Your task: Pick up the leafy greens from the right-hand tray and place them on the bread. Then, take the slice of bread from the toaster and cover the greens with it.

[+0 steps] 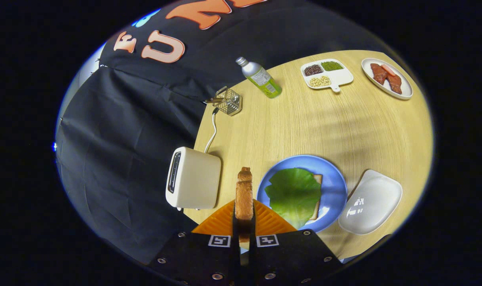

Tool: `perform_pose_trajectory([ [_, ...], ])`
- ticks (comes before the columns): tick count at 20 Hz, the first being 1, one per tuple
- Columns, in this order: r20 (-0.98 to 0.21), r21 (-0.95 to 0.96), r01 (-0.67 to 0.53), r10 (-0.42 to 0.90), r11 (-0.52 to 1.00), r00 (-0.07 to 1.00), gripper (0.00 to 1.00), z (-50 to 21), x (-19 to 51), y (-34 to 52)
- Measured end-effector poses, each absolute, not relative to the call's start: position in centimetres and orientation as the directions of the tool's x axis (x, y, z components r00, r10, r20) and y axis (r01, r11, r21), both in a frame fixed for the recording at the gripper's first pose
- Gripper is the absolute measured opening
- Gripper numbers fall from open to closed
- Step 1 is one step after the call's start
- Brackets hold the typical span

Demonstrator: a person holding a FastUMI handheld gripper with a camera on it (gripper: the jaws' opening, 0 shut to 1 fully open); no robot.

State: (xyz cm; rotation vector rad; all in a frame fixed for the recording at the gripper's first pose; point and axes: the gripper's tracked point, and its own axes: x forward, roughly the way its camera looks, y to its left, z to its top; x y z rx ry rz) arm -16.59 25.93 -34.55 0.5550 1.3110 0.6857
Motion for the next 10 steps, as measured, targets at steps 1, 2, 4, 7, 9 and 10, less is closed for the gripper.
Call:
perform_pose_trajectory([
  [1,-0.671,0.721,-0.132,0.733,0.68,0.112,0.09,-35.3,-16.7,25.9],
  [2,-0.673,0.721,-0.124,0.731,0.682,0.11,0.09,-36.1,-16.8,25.8],
  [4,-0.687,0.71,-0.11,0.719,0.695,0.108,0.09,-37.9,-16.8,25.5],
  [7,-0.696,0.708,-0.073,0.711,0.703,0.096,0.09,-40.7,-17.1,25.2],
  [9,-0.69,0.72,-0.033,0.72,0.693,0.074,0.09,-42.2,-17.7,25.1],
  [10,-0.693,0.718,-0.02,0.717,0.696,0.071,0.09,-42.8,-17.8,25.0],
])
